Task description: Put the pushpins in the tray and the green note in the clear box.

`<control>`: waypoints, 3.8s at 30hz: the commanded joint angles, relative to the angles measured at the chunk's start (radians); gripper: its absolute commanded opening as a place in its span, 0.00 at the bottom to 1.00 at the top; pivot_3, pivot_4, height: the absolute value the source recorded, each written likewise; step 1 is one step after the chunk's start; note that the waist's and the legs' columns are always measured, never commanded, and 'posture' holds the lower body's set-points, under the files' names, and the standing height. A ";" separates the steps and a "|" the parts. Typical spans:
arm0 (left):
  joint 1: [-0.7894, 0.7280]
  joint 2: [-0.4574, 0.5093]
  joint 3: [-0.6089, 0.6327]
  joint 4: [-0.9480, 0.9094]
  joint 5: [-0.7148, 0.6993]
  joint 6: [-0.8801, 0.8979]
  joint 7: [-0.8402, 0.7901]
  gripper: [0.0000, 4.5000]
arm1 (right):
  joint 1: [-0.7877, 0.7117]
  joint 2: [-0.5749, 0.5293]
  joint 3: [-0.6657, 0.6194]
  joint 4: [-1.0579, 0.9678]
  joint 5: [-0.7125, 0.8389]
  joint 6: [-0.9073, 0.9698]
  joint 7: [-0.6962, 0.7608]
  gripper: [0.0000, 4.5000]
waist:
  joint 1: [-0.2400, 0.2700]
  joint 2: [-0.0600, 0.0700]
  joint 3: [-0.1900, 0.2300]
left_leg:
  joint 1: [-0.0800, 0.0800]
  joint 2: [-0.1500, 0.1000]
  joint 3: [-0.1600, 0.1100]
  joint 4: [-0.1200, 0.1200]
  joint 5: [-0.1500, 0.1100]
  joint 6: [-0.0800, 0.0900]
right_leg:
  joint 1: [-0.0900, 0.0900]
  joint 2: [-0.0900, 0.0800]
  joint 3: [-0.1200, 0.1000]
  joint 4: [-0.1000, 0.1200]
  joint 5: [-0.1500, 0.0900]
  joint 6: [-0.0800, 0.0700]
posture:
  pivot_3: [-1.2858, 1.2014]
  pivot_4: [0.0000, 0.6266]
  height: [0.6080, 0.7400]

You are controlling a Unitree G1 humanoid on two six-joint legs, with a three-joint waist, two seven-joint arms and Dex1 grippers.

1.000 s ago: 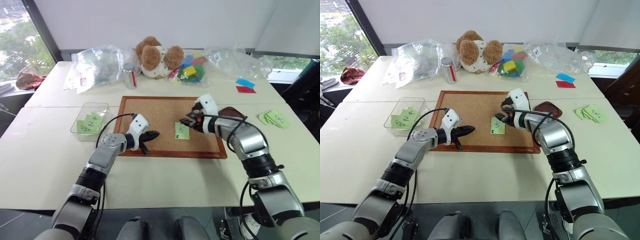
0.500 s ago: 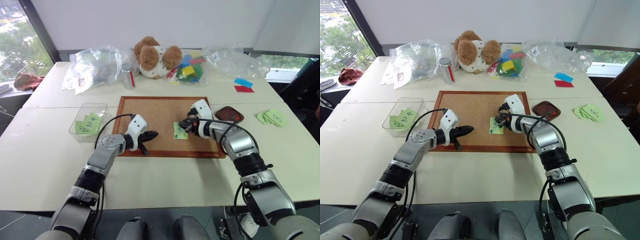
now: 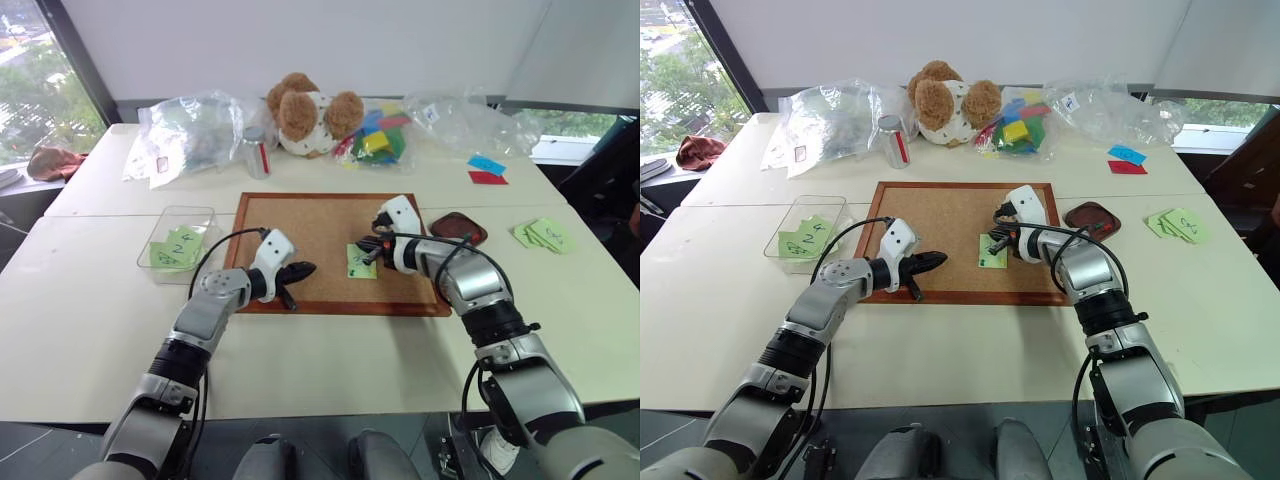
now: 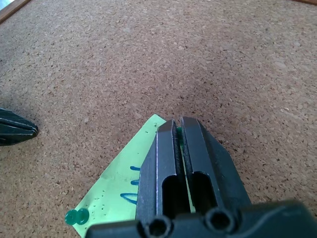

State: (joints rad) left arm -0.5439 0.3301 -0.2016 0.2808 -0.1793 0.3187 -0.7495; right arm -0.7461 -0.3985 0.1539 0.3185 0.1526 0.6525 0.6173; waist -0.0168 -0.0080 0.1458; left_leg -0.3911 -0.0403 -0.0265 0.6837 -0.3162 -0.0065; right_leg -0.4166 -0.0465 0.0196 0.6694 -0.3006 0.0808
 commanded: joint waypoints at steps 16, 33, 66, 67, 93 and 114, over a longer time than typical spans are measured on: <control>0.049 -0.007 -0.035 0.047 0.056 0.034 -0.002 0.00 | -0.017 -0.237 -0.322 -0.069 0.022 0.046 -0.132 0.00 | 0.004 0.001 -0.001 | 0.001 0.000 0.000 0.000 0.000 0.001 | 0.002 0.000 0.000 -0.001 0.000 0.000 | 0.52 0.24 1.00; 0.054 -0.011 -0.025 0.054 0.068 0.020 -0.003 0.00 | -0.132 -0.209 -0.281 0.508 -0.044 -0.280 -0.115 0.00 | 0.001 0.005 -0.004 | 0.005 0.000 0.000 0.000 -0.001 0.001 | 0.007 0.000 0.001 -0.002 0.000 0.000 | 0.52 0.24 1.00; 0.058 -0.027 -0.025 0.054 0.069 0.013 -0.004 0.00 | 0.271 -0.222 -0.223 -0.559 0.174 0.264 0.006 0.98 | 0.005 0.008 -0.006 | 0.005 0.000 -0.001 -0.001 -0.005 0.008 | 0.007 0.000 0.000 -0.004 0.000 0.000 | 0.52 0.24 1.00; 0.057 -0.028 -0.026 0.056 0.070 0.012 -0.004 0.00 | 0.288 -0.218 -0.208 -0.588 0.173 0.275 0.000 0.98 | 0.005 0.009 -0.006 | 0.005 0.000 -0.001 -0.001 -0.005 0.008 | 0.008 0.000 0.000 -0.004 0.000 0.000 | 0.52 0.24 1.00; 0.066 -0.027 -0.023 0.045 0.070 0.016 0.000 0.00 | 0.285 -0.112 -0.049 -0.477 0.127 0.183 -0.052 0.39 | 0.006 0.008 -0.006 | 0.005 0.000 -0.002 -0.001 -0.004 0.007 | 0.008 0.000 0.000 -0.004 0.000 0.000 | 0.52 0.24 1.00; 0.076 -0.027 -0.046 0.056 0.088 0.003 -0.010 0.00 | 0.185 -0.171 -0.174 -0.695 0.218 0.363 -0.056 0.01 | 0.006 0.008 -0.006 | 0.005 0.000 -0.002 -0.001 -0.005 0.008 | 0.007 0.000 0.000 -0.005 0.000 0.000 | 0.52 0.24 1.00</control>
State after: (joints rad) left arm -0.5122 0.2969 -0.2019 0.2818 -0.1285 0.2917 -0.7433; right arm -0.5520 -0.5611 0.0130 -0.3388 0.3558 0.9991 0.5688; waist -0.0108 -0.0004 0.1393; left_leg -0.3865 -0.0400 -0.0284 0.6826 -0.3209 0.0012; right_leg -0.4090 -0.0467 0.0195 0.6645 -0.3007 0.0808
